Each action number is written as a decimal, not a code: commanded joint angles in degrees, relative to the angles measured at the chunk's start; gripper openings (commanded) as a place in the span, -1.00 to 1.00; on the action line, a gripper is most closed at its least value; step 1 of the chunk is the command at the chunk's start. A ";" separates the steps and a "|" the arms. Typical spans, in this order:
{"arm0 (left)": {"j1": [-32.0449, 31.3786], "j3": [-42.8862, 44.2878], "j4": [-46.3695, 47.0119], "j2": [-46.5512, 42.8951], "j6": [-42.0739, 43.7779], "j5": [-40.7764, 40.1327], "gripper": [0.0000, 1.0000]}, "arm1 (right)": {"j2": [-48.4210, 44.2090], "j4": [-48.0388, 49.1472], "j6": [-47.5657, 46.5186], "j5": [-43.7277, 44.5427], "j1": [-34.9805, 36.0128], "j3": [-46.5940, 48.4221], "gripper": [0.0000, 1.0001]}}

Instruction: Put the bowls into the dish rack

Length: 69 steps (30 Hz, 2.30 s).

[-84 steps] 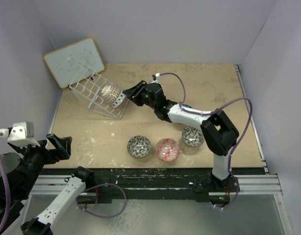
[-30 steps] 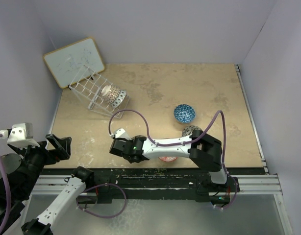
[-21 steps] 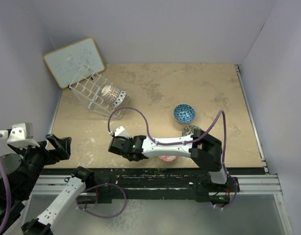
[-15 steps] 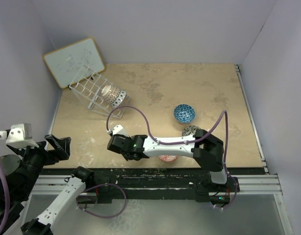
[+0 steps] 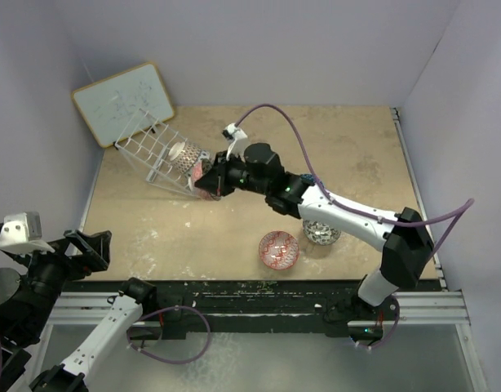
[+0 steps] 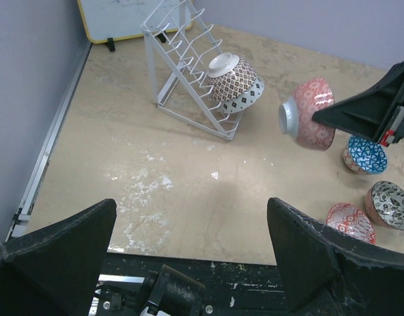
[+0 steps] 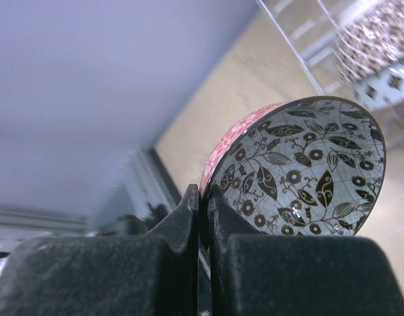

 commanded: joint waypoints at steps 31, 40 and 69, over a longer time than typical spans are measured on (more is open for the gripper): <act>0.21 2.02 -0.58 2.15 0.68 -0.84 0.98 | 40.02 92.52 60.86 -2.09 -10.60 19.68 -1.00; 0.27 1.38 -0.52 1.84 0.62 -0.97 0.98 | 43.23 88.05 61.62 -1.59 -10.72 20.90 -1.00; 0.22 1.68 -0.56 2.09 1.54 -2.07 0.98 | 51.51 77.63 62.94 -2.12 -10.78 28.23 -1.00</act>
